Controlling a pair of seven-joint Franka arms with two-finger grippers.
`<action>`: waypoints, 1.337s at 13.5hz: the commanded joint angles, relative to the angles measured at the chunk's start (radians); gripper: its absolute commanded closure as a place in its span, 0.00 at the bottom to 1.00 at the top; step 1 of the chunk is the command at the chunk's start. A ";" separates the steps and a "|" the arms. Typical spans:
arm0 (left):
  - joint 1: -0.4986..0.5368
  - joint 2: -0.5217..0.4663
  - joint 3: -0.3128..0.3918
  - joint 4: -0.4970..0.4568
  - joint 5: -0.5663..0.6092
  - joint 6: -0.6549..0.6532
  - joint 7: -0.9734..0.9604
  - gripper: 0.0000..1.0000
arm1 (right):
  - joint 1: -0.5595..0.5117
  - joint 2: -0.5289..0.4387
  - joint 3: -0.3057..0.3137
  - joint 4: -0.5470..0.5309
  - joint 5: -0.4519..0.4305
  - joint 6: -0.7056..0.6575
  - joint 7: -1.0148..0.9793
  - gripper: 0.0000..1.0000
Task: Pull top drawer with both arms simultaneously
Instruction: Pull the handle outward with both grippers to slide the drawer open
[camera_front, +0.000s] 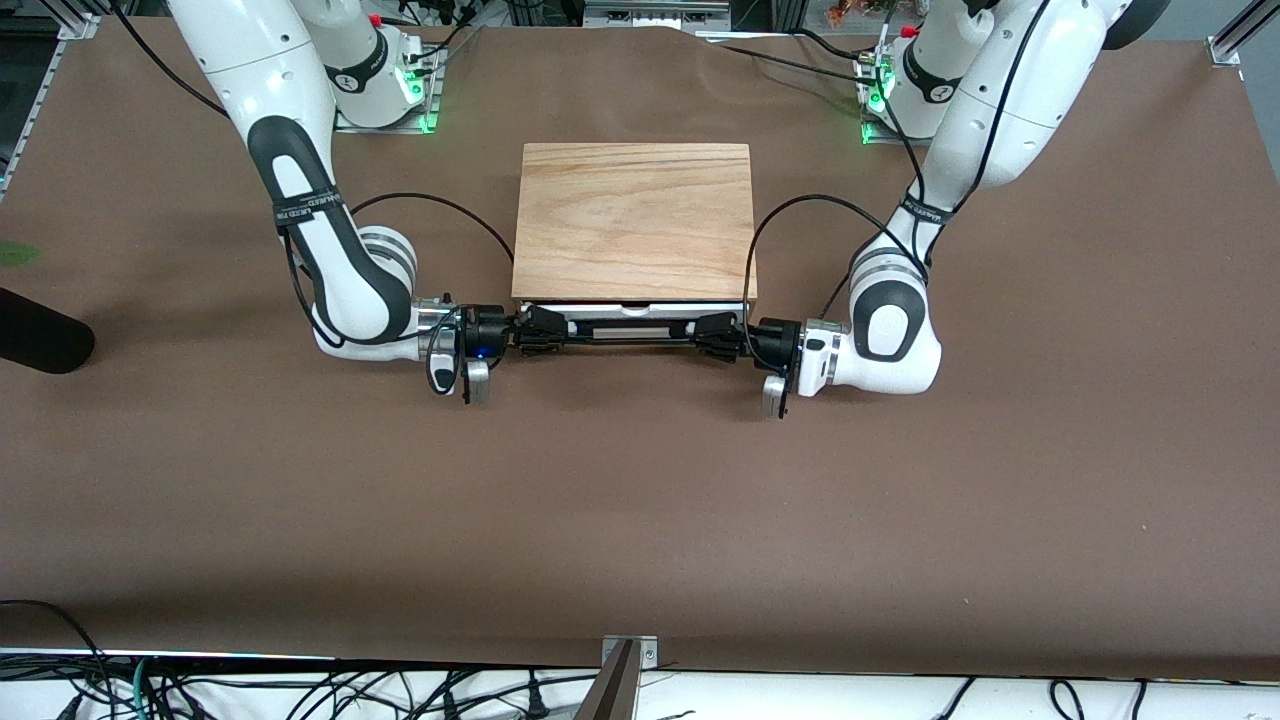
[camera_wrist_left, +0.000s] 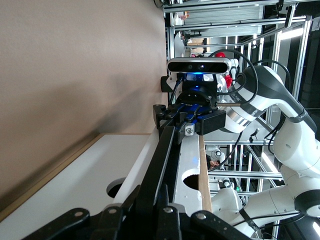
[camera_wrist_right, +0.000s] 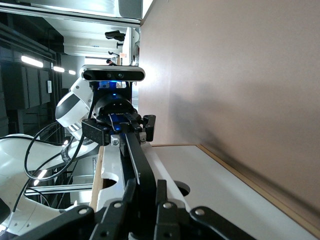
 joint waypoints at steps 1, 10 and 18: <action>0.009 0.012 -0.006 0.098 -0.008 -0.013 -0.056 0.91 | -0.009 0.104 0.006 0.162 0.023 0.007 0.041 1.00; 0.010 0.150 0.018 0.331 0.073 -0.005 -0.180 0.91 | -0.043 0.221 0.000 0.386 0.019 0.011 0.169 1.00; 0.006 0.249 0.038 0.508 0.086 -0.001 -0.280 0.91 | -0.068 0.299 -0.002 0.506 0.019 0.016 0.171 1.00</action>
